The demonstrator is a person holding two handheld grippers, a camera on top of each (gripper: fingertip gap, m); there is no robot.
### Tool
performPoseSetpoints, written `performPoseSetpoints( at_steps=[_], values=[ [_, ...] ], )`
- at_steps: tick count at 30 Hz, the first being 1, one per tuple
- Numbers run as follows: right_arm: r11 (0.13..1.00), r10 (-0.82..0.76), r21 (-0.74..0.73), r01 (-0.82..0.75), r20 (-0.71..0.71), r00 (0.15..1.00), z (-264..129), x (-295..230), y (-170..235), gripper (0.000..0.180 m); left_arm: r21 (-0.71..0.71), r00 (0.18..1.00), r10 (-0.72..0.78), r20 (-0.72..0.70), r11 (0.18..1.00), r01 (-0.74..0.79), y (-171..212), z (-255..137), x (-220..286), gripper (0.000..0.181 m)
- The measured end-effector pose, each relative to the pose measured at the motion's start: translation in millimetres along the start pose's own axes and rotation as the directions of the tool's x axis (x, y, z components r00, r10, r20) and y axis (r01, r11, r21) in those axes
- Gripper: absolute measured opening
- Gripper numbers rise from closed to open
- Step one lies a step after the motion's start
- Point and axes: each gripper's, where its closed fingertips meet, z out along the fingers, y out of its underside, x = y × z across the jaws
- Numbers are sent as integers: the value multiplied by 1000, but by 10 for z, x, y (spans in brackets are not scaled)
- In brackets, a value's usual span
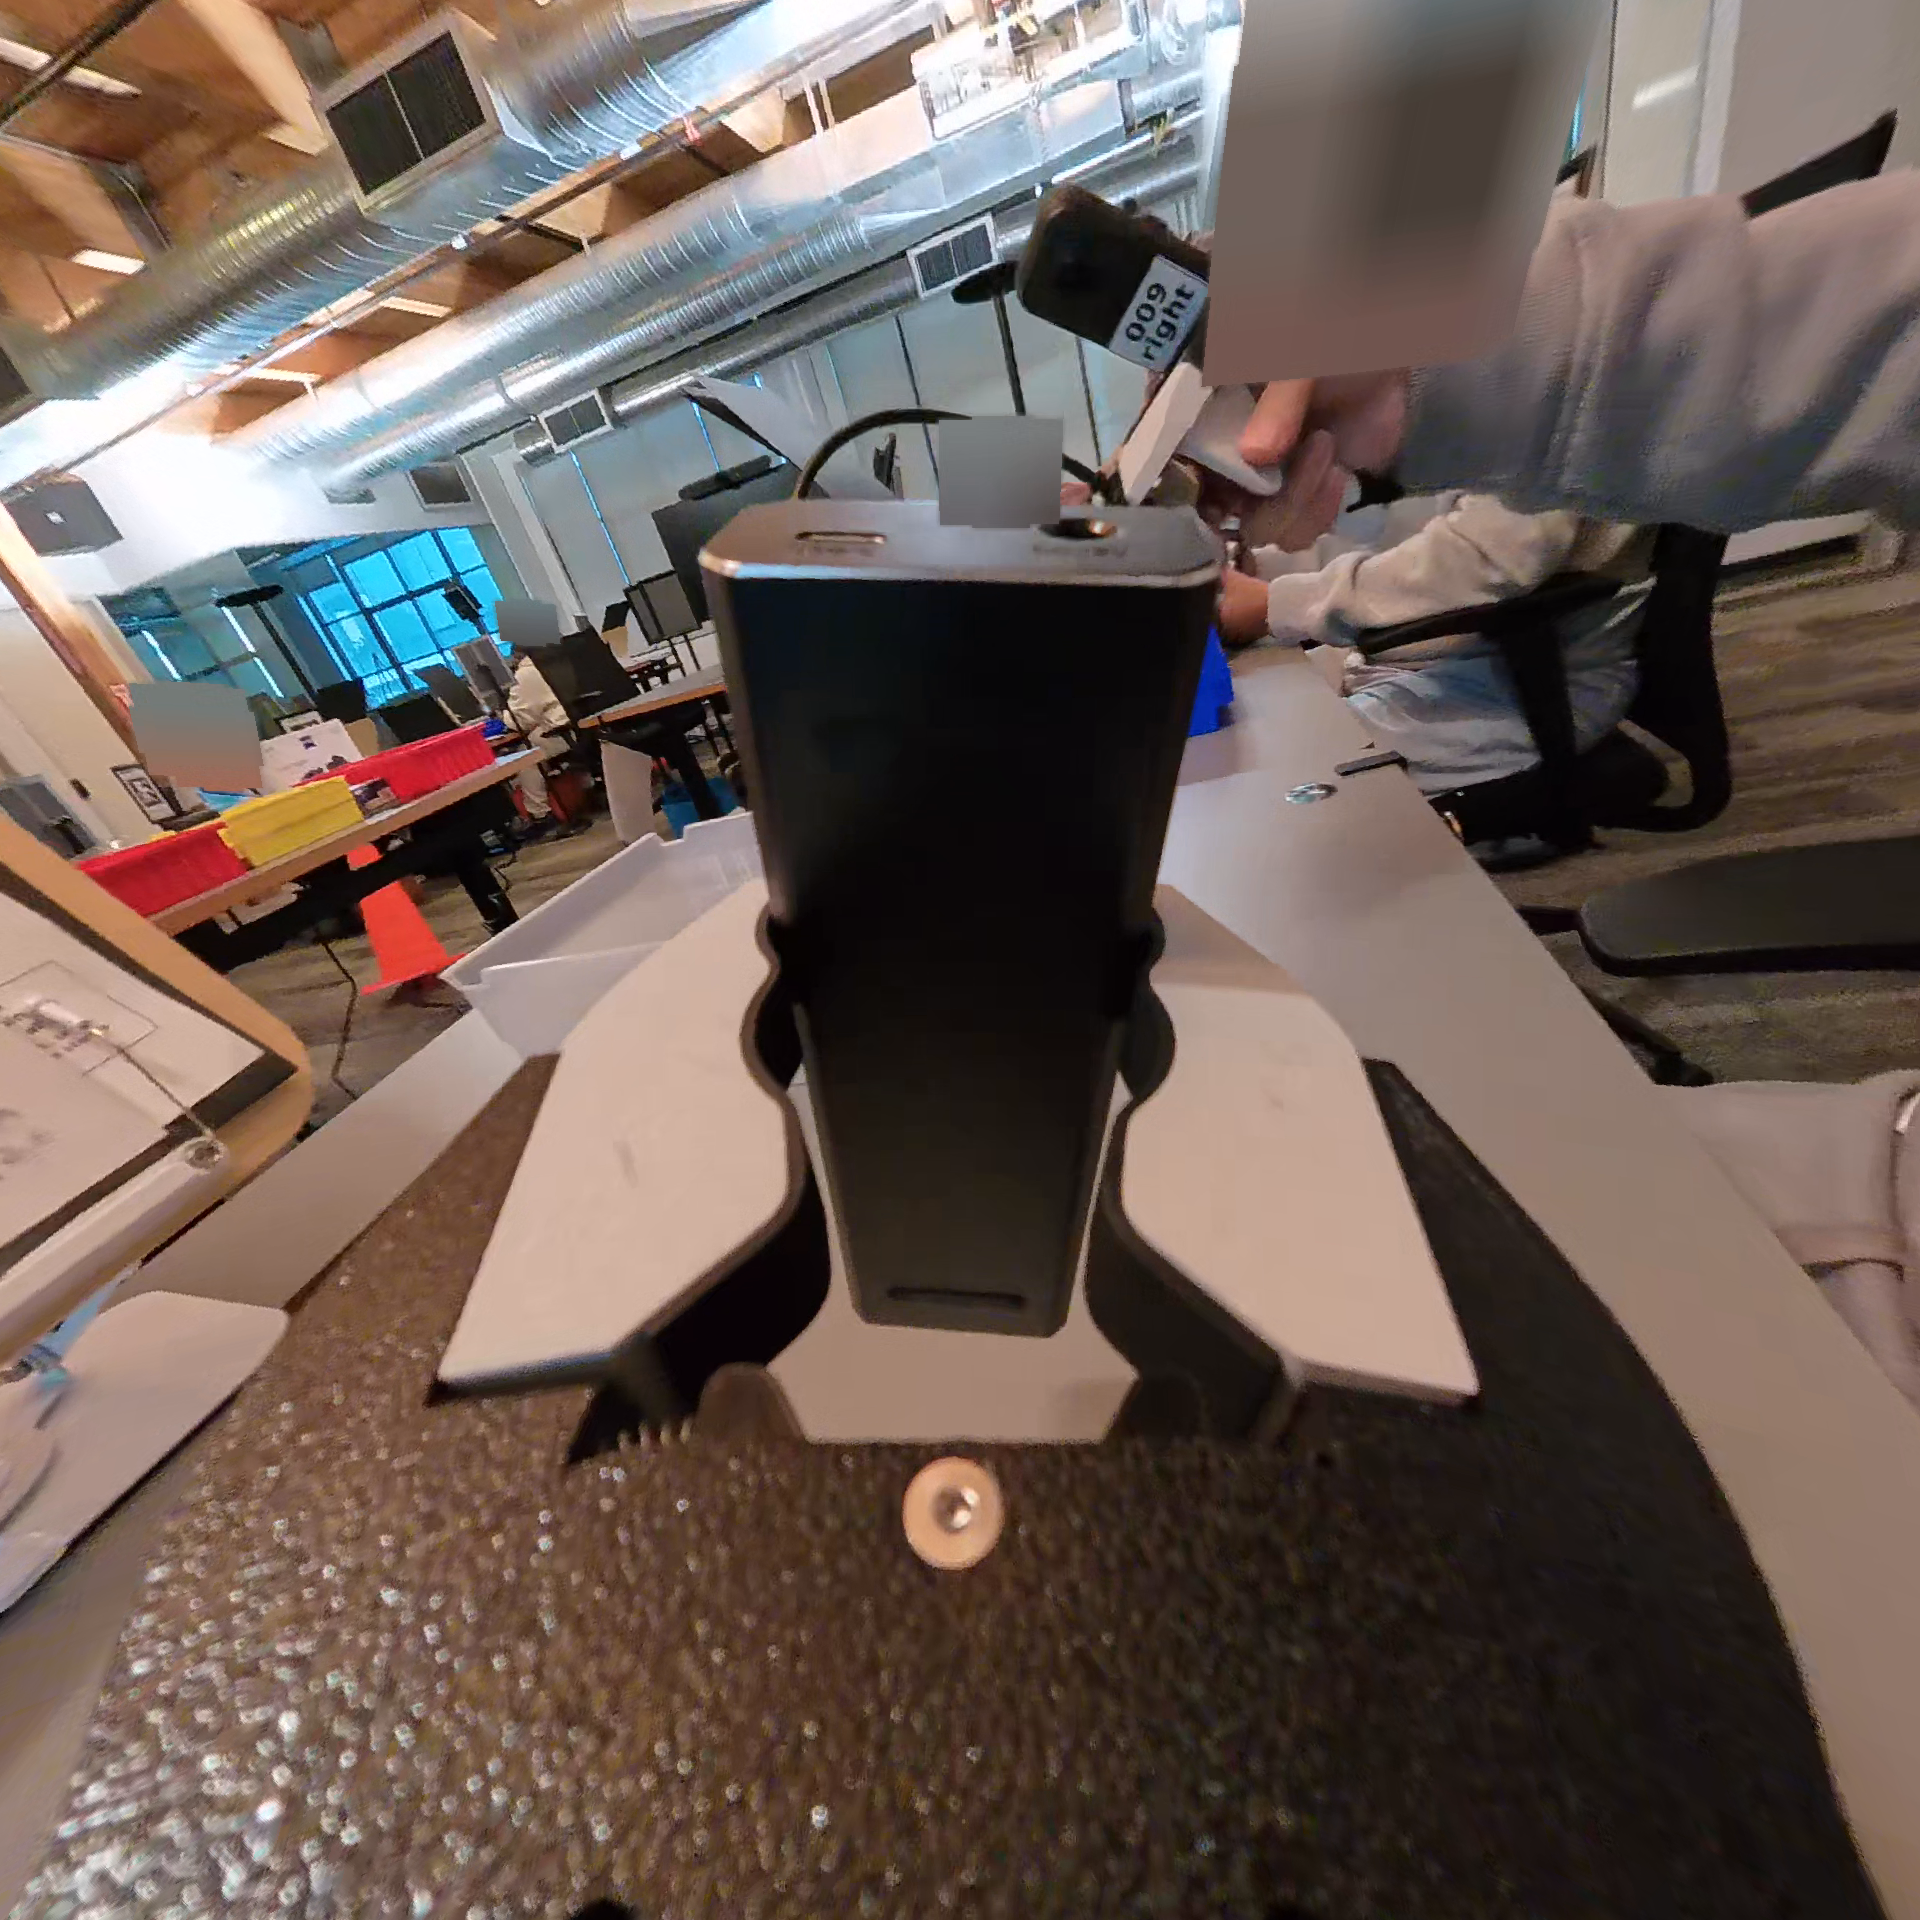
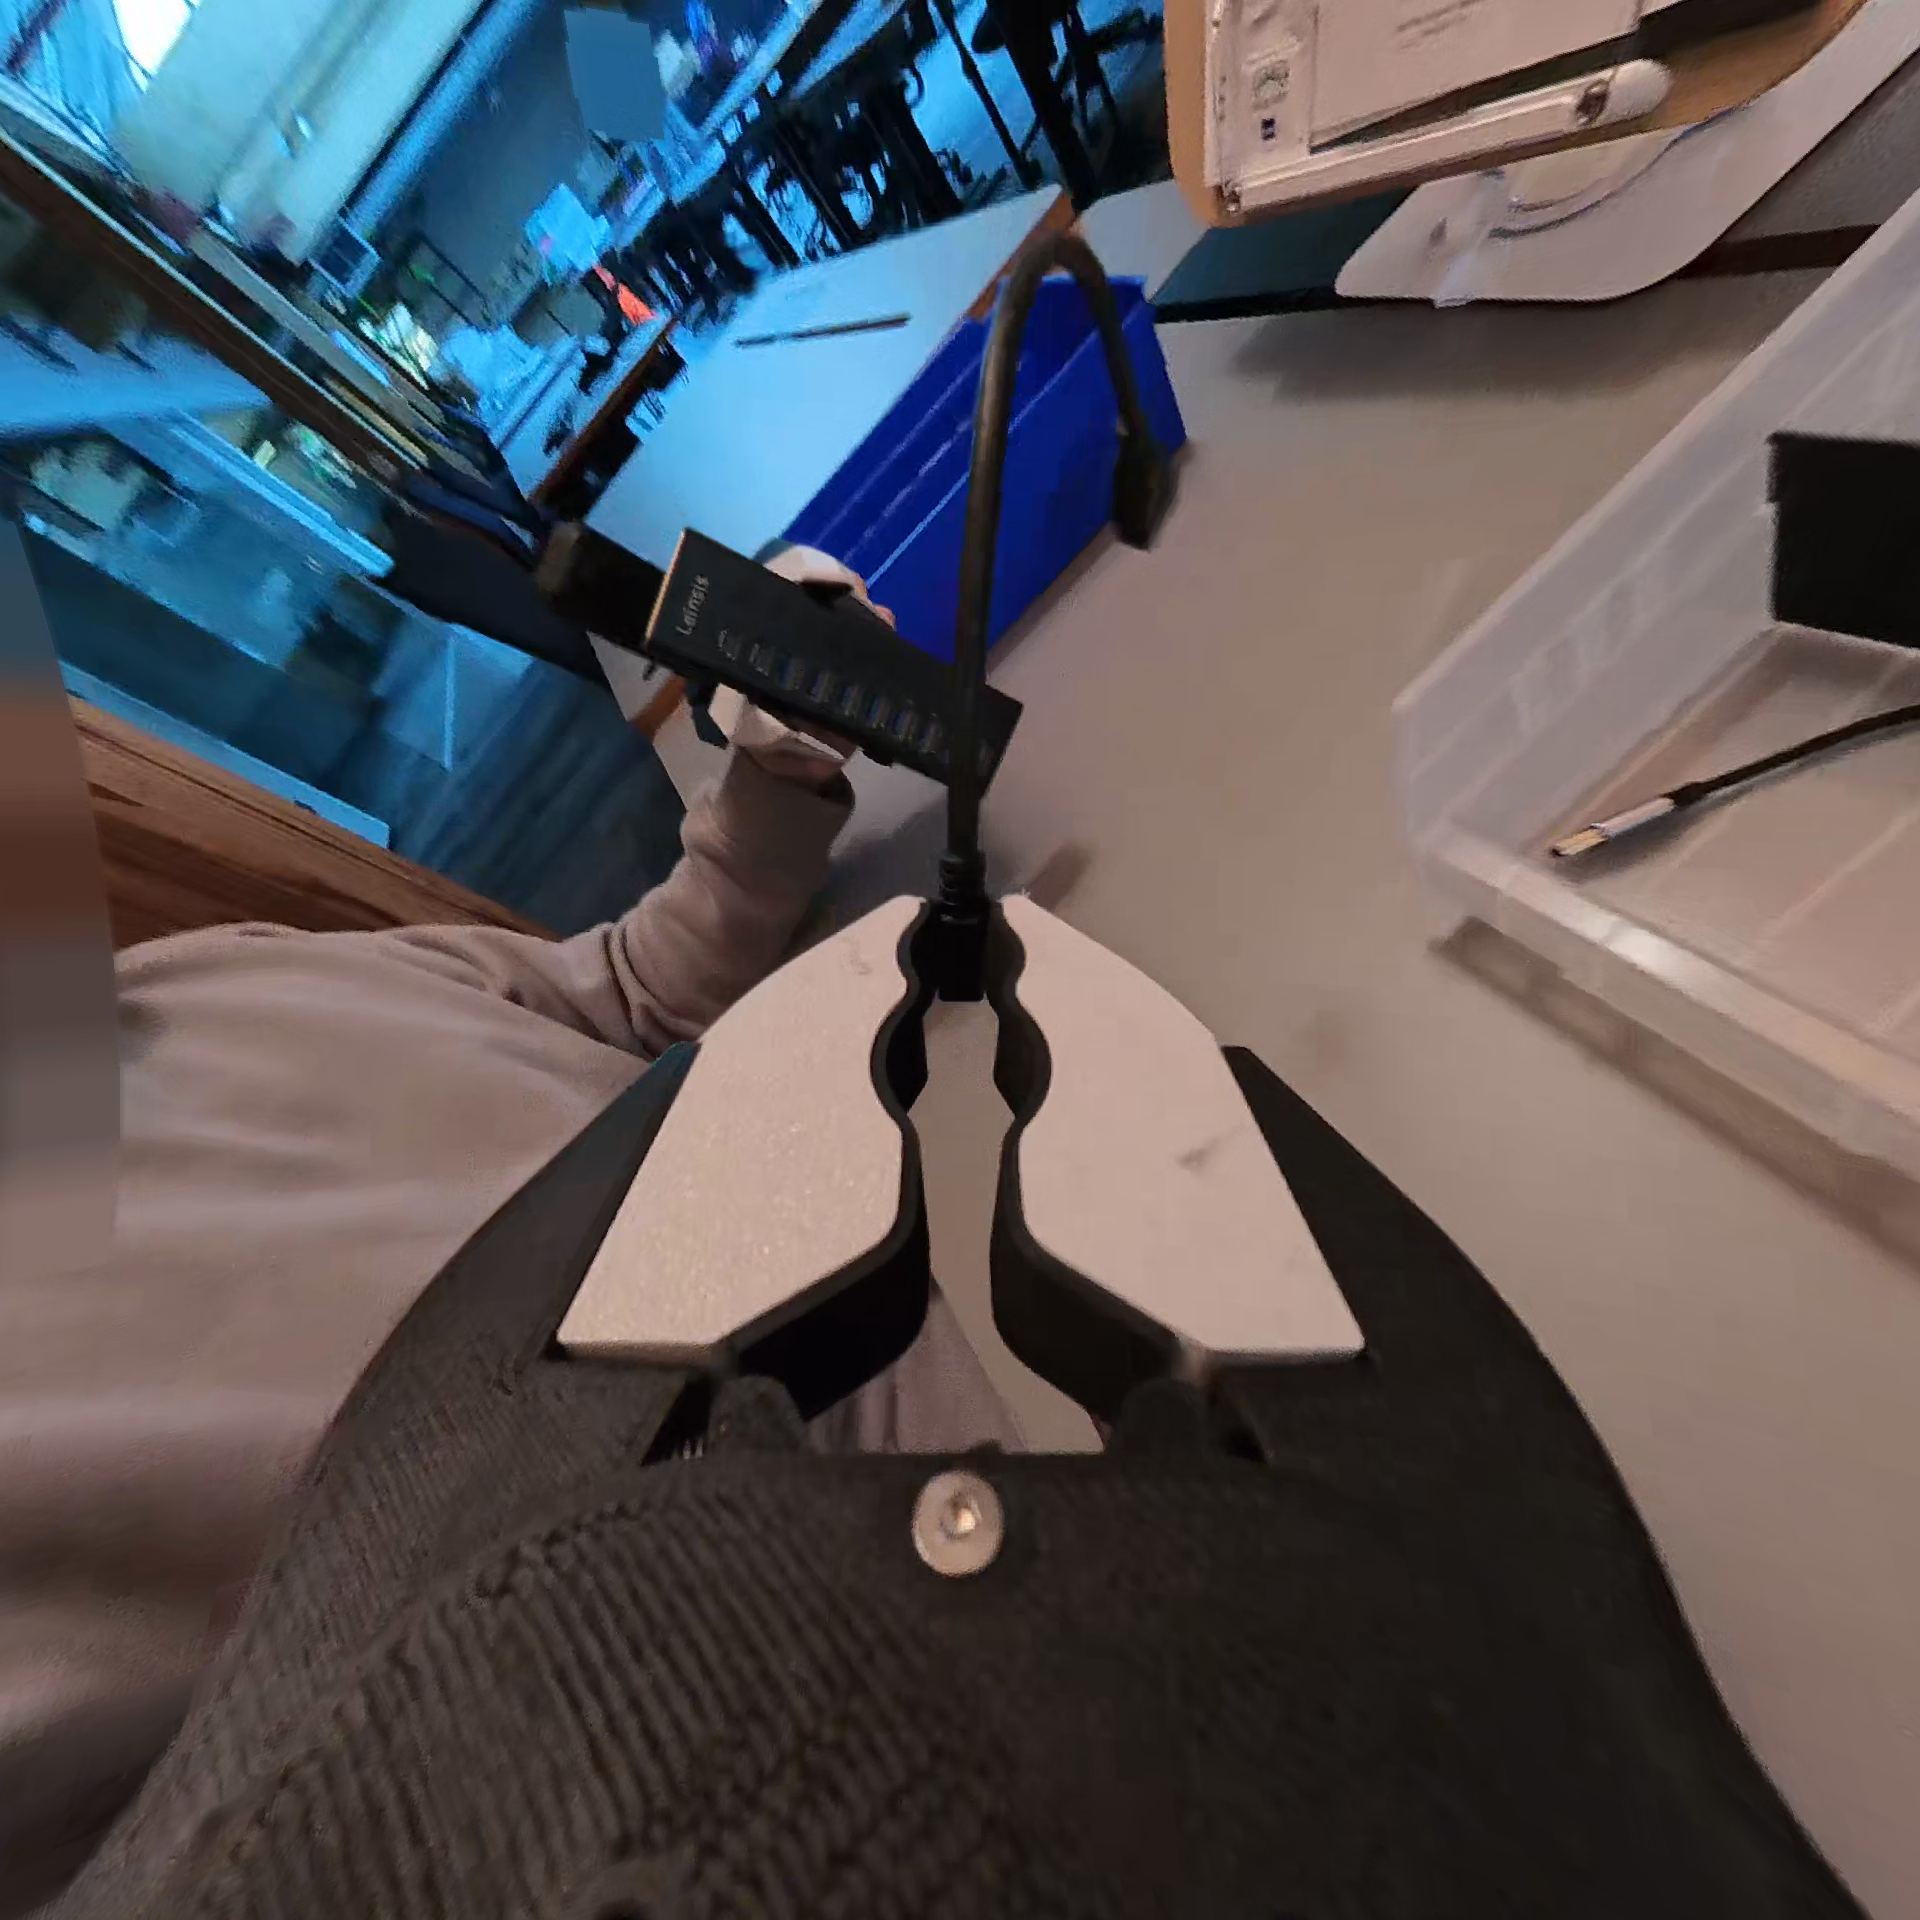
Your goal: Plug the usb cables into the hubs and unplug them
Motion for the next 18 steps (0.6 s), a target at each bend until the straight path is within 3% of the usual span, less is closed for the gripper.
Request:
performPoseSetpoints(
  at_steps=[4,11,17,18],
  values=[
    [998,-47,-50,42,-101,994,-231,373,-155,8,-9,1000,-1,-11,1000,1,20,11,11,61],
    [979,80,-188,-82,-23,997,52,899,-164,8,-28,999,-8,-33,1000,7,74,78,70,61],
    [934,148,-272,-234,-302,942,183,1814,-92,8,-35,999,-21,-43,999,20,108,100,81,61],
    [943,163,-242,-228,-263,951,222,1803,-175,8,-38,999,-20,-44,999,19,114,103,82,61]
  ],
)
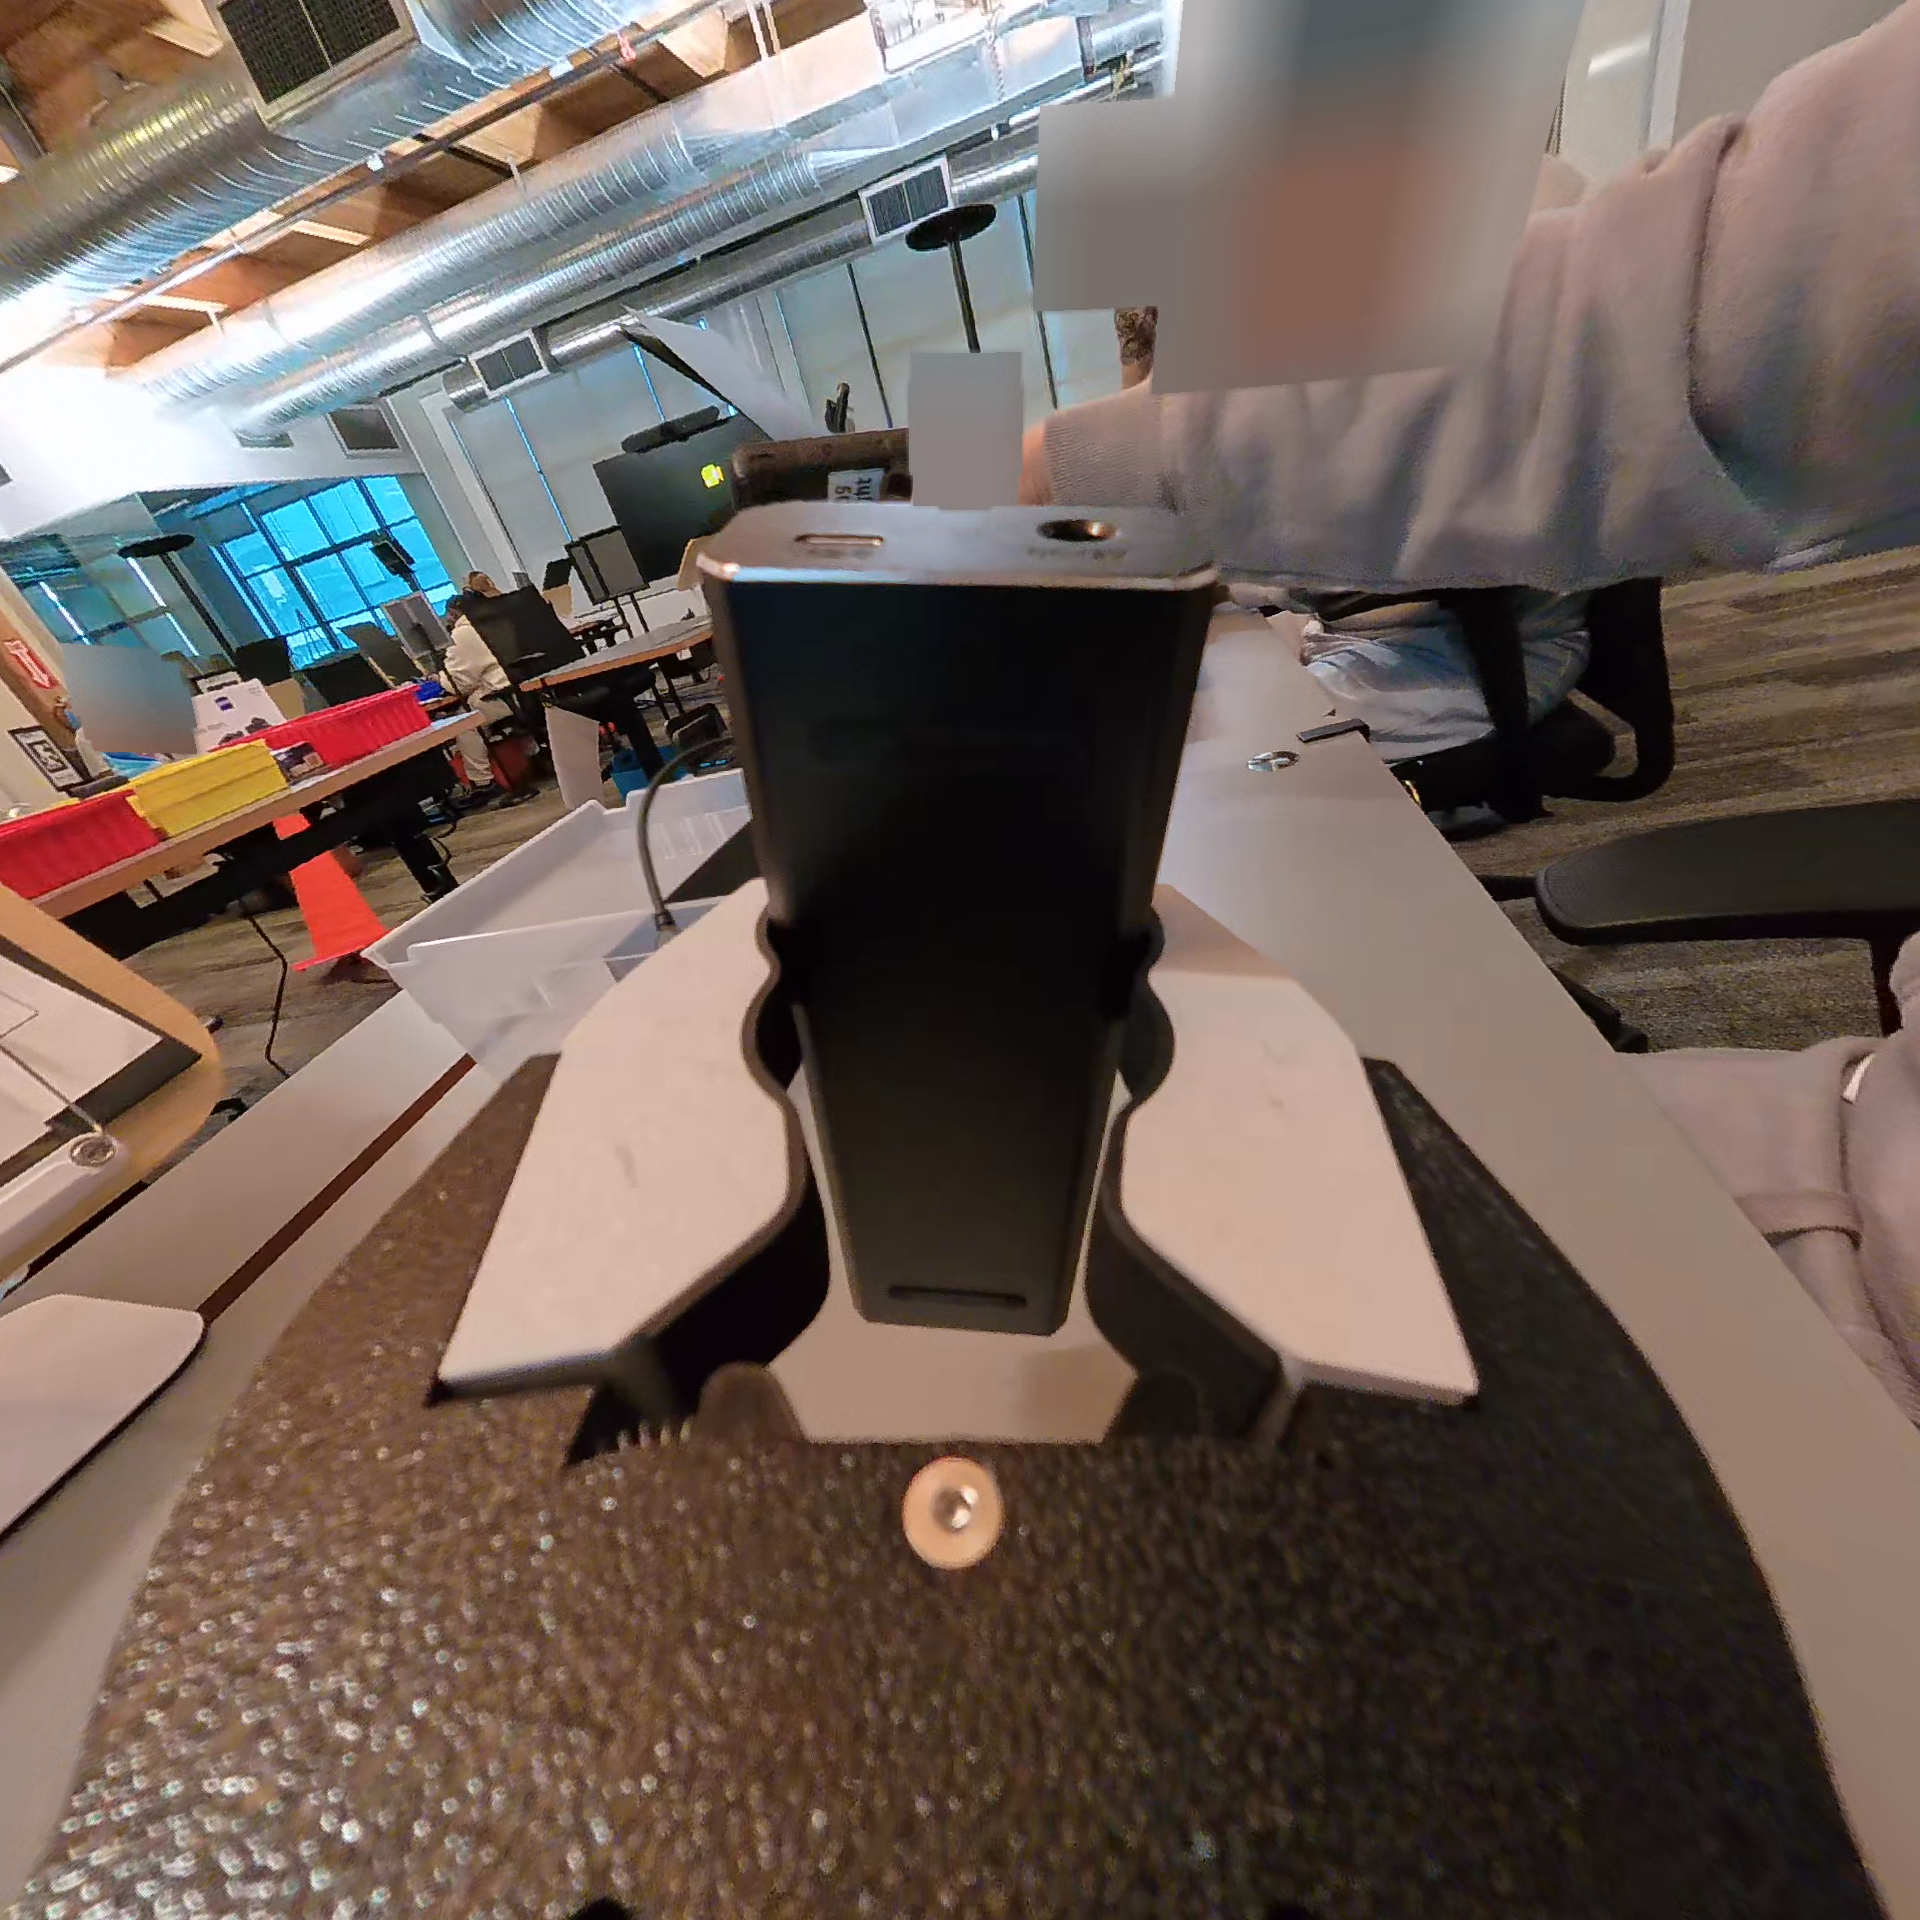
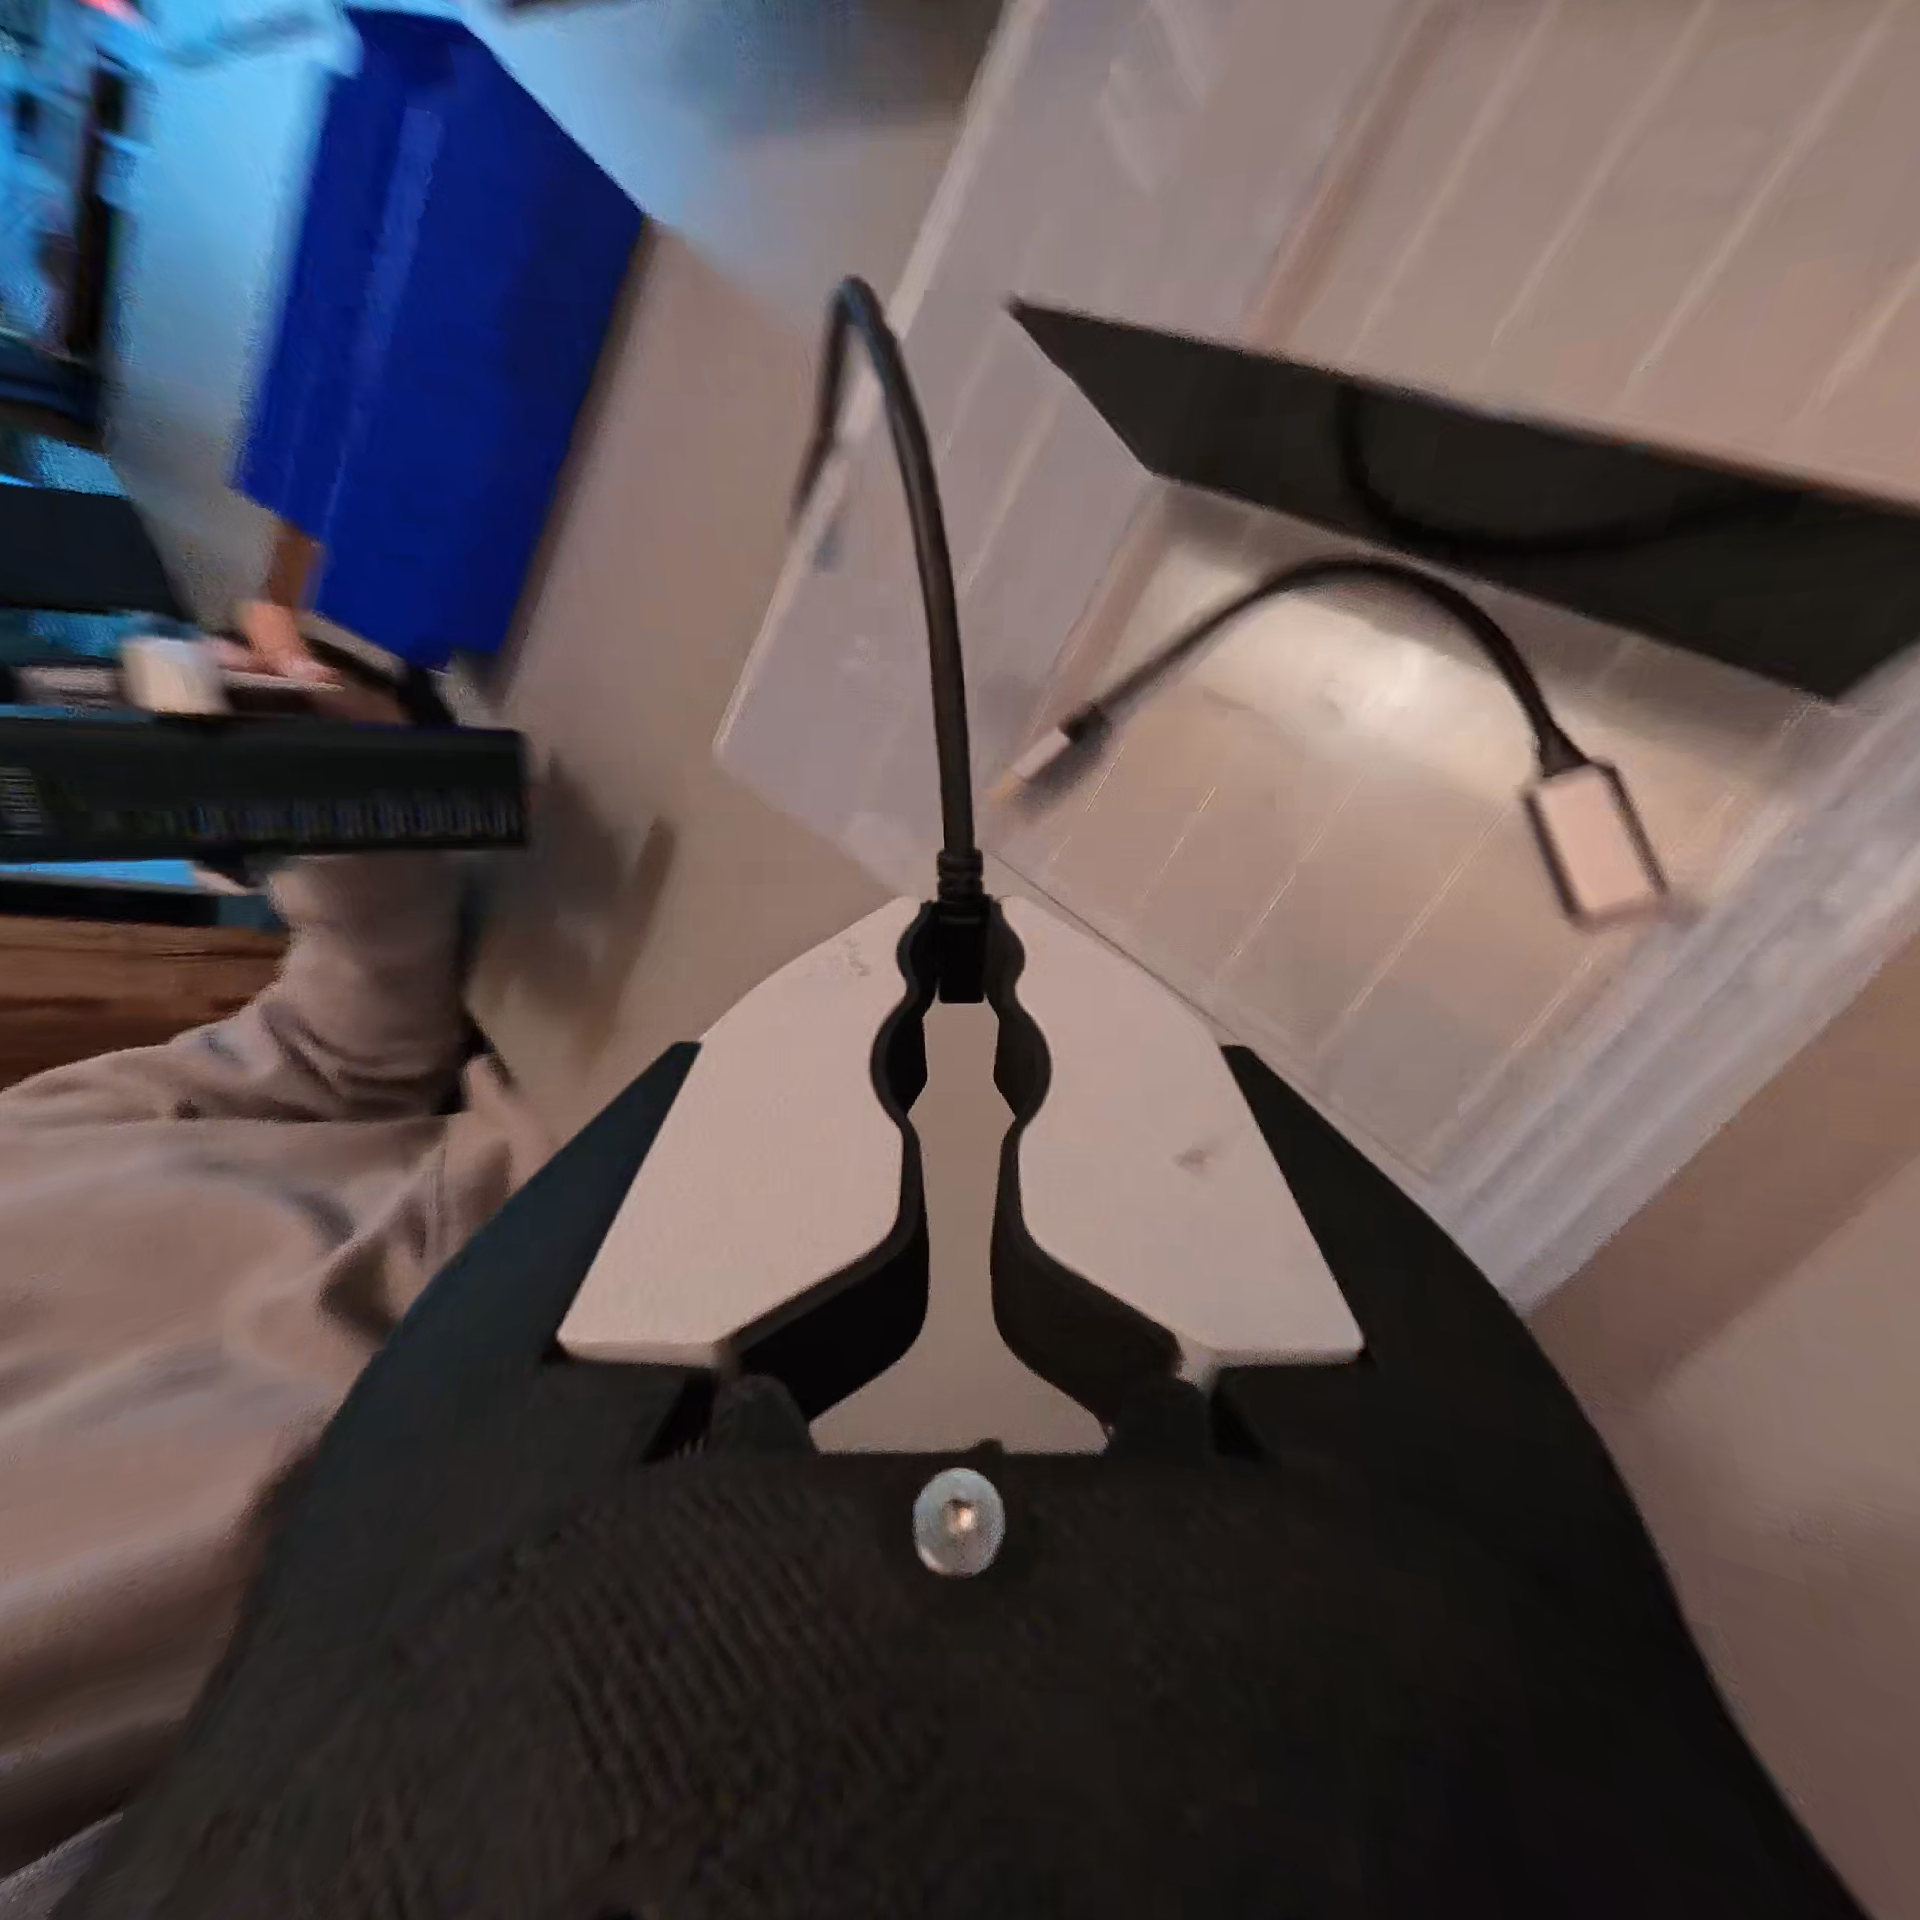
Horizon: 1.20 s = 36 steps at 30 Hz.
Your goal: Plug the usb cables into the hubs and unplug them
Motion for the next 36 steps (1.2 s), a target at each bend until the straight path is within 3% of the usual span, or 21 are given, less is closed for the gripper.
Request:
performPoseSetpoints(
  at_steps=[3,5,8,13,19,22,25,29,31,34,36],
  values=[
    [996,-91,31,87,166,982,-107,-277,-111,8,-15,1000,2,4,1000,-2,31,-7,-7,61],
    [978,-211,72,198,323,923,-256,-620,-109,9,-13,1000,-6,5,1000,7,42,-22,-17,61],
    [955,-293,173,242,404,866,-461,-880,-190,8,2,1000,-25,4,1000,25,31,-33,-30,61],
    [993,-114,34,110,153,982,-407,-329,-149,8,2,1000,-23,1,1000,23,27,-21,-18,61],
    [993,-104,79,92,167,980,-469,-287,-198,8,2,1000,-20,-6,1000,20,28,-16,2,61],
    [998,-51,-39,50,-12,999,-458,14,-39,8,6,1000,-19,-6,1000,19,18,-15,5,61],
    [987,-47,-156,35,-77,996,-343,130,131,8,12,1000,-22,-11,1000,22,9,-3,11,61],
    [972,-110,-220,86,-102,989,-182,128,116,8,6,1000,-17,-19,1000,18,12,15,35,61],
    [966,-141,-245,89,-204,969,-161,256,57,8,3,1000,-18,-19,1000,18,20,20,41,61],
    [942,-221,-319,104,-358,907,-98,513,20,11,5,1000,-19,-18,1000,19,21,21,39,61],
    [896,-368,-401,188,-438,820,-67,654,6,22,6,1000,-20,-19,1000,21,20,18,35,61]
  ],
)
